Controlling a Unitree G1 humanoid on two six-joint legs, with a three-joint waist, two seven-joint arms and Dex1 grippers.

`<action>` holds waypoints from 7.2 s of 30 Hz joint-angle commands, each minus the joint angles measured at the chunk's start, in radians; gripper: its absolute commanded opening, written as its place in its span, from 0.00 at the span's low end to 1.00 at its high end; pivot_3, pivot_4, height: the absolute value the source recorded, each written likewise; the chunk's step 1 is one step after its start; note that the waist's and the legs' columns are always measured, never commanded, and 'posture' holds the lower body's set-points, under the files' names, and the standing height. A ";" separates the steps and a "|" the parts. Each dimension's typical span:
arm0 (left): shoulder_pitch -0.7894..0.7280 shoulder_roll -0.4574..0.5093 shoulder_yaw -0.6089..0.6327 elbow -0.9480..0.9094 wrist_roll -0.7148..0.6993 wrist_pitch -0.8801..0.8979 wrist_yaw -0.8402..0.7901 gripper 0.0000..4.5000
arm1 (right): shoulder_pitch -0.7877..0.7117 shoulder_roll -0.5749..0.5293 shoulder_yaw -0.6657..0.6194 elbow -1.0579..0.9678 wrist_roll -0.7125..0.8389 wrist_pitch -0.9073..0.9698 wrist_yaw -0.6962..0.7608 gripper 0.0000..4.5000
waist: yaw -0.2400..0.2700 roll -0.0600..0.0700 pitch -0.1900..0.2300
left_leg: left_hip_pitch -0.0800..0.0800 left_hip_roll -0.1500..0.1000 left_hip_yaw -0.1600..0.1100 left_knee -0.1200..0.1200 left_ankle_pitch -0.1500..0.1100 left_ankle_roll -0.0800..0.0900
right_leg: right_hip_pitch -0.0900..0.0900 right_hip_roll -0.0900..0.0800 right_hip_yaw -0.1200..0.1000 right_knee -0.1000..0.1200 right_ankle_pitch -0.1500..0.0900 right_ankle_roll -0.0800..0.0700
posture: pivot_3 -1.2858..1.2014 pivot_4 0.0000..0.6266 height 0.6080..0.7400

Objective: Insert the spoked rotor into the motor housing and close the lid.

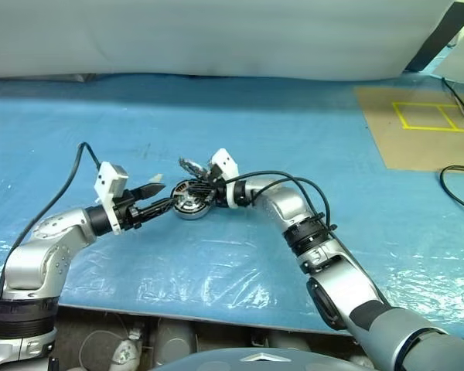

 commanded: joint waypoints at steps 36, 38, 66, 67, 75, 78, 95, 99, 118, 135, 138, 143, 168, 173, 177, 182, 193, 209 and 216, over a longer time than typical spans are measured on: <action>-0.171 -0.039 0.058 0.166 -0.002 -0.154 0.131 0.71 | -0.087 0.009 -0.229 -0.045 0.169 0.107 0.037 0.00 | 0.013 0.001 0.000 | -0.001 0.001 0.001 0.000 0.002 0.004 | -0.001 0.002 0.001 -0.002 0.001 -0.002 | 0.52 0.24 1.00; -0.169 -0.038 0.068 0.167 -0.003 -0.153 0.136 0.71 | -0.046 0.011 -0.153 -0.081 0.131 0.093 0.066 0.00 | 0.014 0.001 0.000 | -0.005 0.001 0.001 0.001 0.002 0.004 | -0.003 0.002 0.000 -0.002 0.001 -0.002 | 0.52 0.24 1.00; -0.142 -0.042 0.073 0.144 -0.006 -0.153 0.148 0.71 | 0.088 -0.031 -0.094 -0.253 0.109 0.054 0.144 0.00 | 0.014 0.001 0.000 | 0.001 0.001 0.001 -0.001 0.000 0.001 | 0.001 0.001 0.001 -0.003 0.001 -0.001 | 0.52 0.24 1.00; -0.141 -0.042 0.074 0.145 -0.006 -0.154 0.148 0.71 | 0.091 -0.030 -0.089 -0.256 0.098 0.048 0.131 0.00 | 0.012 0.001 0.000 | 0.001 0.001 0.001 -0.001 0.000 0.001 | 0.001 0.002 0.001 -0.003 0.001 -0.002 | 0.52 0.24 1.00; -0.137 -0.046 0.073 0.144 -0.007 -0.154 0.148 0.72 | 0.074 -0.006 -0.057 -0.153 -0.010 -0.086 0.041 0.50 | 0.010 0.001 0.000 | 0.001 0.001 0.001 -0.002 0.000 0.000 | 0.000 0.001 0.001 -0.003 0.001 -0.002 | 0.52 0.24 1.00; -0.133 -0.047 0.075 0.143 -0.006 -0.155 0.152 0.72 | 0.074 0.001 -0.054 -0.148 -0.012 -0.086 0.044 0.73 | 0.010 0.001 0.000 | 0.001 0.001 0.001 -0.002 0.000 0.000 | 0.000 0.002 0.001 -0.003 0.001 -0.002 | 0.52 0.24 1.00; -0.112 -0.046 0.076 0.134 0.000 -0.158 0.162 0.72 | 0.071 0.006 0.017 -0.032 -0.131 -0.172 -0.007 0.99 | 0.005 0.001 0.000 | 0.002 0.001 0.001 -0.002 0.000 0.000 | 0.001 0.002 0.001 -0.003 0.001 -0.002 | 0.52 0.24 1.00; -0.111 -0.047 0.075 0.133 0.000 -0.158 0.165 0.72 | 0.083 -0.005 0.034 -0.002 -0.163 -0.210 -0.008 0.99 | -0.002 0.001 0.000 | 0.005 0.001 0.001 -0.002 0.000 0.000 | 0.004 0.001 0.001 -0.003 0.001 -0.002 | 0.52 0.24 1.00; -0.113 -0.055 0.058 0.134 0.001 -0.166 0.166 0.72 | 0.086 -0.049 0.097 0.023 -0.242 -0.260 0.029 0.65 | -0.007 0.001 0.000 | 0.009 0.002 0.001 -0.002 0.000 0.000 | 0.007 0.000 0.002 -0.003 -0.001 -0.006 | 0.52 0.24 1.00; -0.090 -0.047 -0.053 0.128 0.068 -0.176 0.139 0.72 | 0.070 -0.062 0.170 0.160 -0.337 -0.226 -0.046 0.65 | -0.007 0.005 -0.001 | 0.031 0.001 0.001 -0.008 -0.003 0.004 | 0.023 -0.005 0.006 -0.004 -0.006 0.000 | 0.52 0.24 1.00; -0.093 -0.047 -0.089 0.152 0.100 -0.184 0.131 0.72 | 0.082 -0.072 0.174 0.147 -0.331 -0.214 -0.019 0.65 | -0.007 0.007 -0.002 | 0.030 0.001 0.002 -0.008 -0.003 0.004 | 0.023 -0.005 0.006 -0.005 -0.003 -0.005 | 0.52 0.24 1.00; -0.130 -0.067 -0.147 0.241 0.172 -0.238 0.126 0.72 | 0.096 -0.065 0.133 0.086 -0.279 -0.143 0.019 0.65 | -0.006 0.010 -0.004 | 0.027 0.000 0.002 -0.008 -0.002 0.004 | 0.023 -0.005 0.006 -0.009 -0.004 -0.004 | 0.52 0.24 1.00; -0.118 -0.051 -0.092 0.333 0.187 -0.318 0.069 0.01 | 0.109 -0.073 0.108 0.081 -0.267 -0.131 0.011 0.65 | -0.005 0.010 -0.005 | 0.027 -0.001 0.002 -0.021 -0.001 0.001 | 0.023 -0.005 0.005 -0.020 -0.004 -0.004 | 0.52 0.24 1.00; -0.097 -0.082 -0.134 0.282 0.183 -0.297 0.068 0.01 | 0.107 -0.072 0.110 0.084 -0.269 -0.133 0.013 0.65 | -0.004 0.010 -0.005 | 0.027 -0.001 0.002 -0.021 -0.001 0.001 | 0.023 -0.005 0.005 -0.020 -0.004 -0.004 | 0.52 0.24 1.00; -0.092 -0.084 -0.144 0.294 0.195 -0.298 0.072 0.01 | 0.107 -0.074 0.111 0.084 -0.269 -0.132 0.013 0.65 | -0.004 0.011 -0.005 | 0.027 -0.001 0.002 -0.022 -0.001 0.001 | 0.023 -0.005 0.005 -0.020 -0.005 -0.004 | 0.52 0.24 1.00; -0.077 -0.064 -0.159 0.336 0.231 -0.317 0.058 0.01 | 0.110 -0.075 0.108 0.078 -0.267 -0.125 0.011 0.65 | -0.004 0.011 -0.005 | 0.027 -0.001 0.002 -0.022 -0.001 0.001 | 0.023 -0.005 0.005 -0.021 -0.005 -0.004 | 0.52 0.24 1.00; -0.068 -0.063 -0.190 0.322 0.231 -0.291 0.028 0.01 | 0.105 -0.070 0.085 0.034 -0.243 -0.087 0.021 0.65 | -0.001 0.012 -0.006 | 0.028 -0.005 0.002 -0.024 -0.001 0.001 | 0.023 -0.010 0.005 -0.021 -0.006 -0.002 | 0.52 0.24 1.00; -0.086 -0.068 -0.199 0.348 0.246 -0.319 0.032 0.00 | 0.100 -0.073 -0.037 -0.124 -0.113 -0.092 0.069 1.00 | 0.015 0.011 -0.006 | 0.027 -0.006 0.002 -0.026 -0.001 0.001 | 0.022 -0.011 0.005 -0.021 -0.007 0.000 | 0.52 0.24 1.00; -0.089 -0.068 -0.205 0.360 0.255 -0.331 0.030 0.00 | 0.067 -0.074 -0.171 -0.176 0.051 0.061 0.101 1.00 | 0.015 0.011 -0.005 | 0.019 -0.006 0.002 -0.025 0.000 0.001 | 0.015 -0.010 0.004 -0.020 -0.005 0.003 | 0.52 0.24 1.00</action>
